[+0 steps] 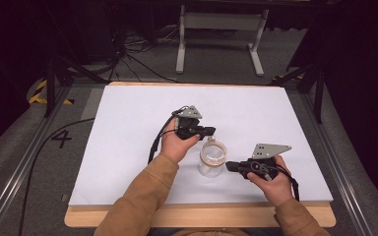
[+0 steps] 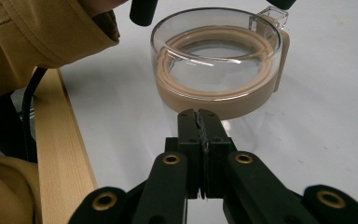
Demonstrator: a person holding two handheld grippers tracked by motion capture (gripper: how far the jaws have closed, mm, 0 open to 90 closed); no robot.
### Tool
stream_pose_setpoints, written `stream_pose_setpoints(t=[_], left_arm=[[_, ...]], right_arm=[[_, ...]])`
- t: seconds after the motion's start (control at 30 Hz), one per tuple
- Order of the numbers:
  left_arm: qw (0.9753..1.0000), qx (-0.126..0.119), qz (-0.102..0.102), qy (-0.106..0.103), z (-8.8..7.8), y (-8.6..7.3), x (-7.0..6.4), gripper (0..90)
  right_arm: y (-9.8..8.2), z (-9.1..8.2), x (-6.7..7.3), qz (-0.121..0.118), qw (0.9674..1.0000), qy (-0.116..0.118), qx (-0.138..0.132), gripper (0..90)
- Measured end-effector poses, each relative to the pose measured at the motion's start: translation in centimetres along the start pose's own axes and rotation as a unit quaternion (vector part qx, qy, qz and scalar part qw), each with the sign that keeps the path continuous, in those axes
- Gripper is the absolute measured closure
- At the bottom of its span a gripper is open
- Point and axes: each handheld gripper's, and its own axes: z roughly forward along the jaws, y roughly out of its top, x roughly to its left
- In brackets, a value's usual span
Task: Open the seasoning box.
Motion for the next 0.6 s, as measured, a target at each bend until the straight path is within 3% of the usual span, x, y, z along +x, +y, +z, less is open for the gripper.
stream_pose_setpoints(t=[0.33,0.6], left_arm=[[1.0000,-0.001,0.000,0.004,0.17,-0.08,-0.03,90.0],[1.0000,0.007,0.001,0.005,0.27,-0.13,0.00,90.0]], right_arm=[[0.24,0.26,-0.01,0.005,1.0000,0.002,0.007,89.4],[0.41,0.22,-0.21,0.013,0.9999,0.005,-0.008,89.4]])
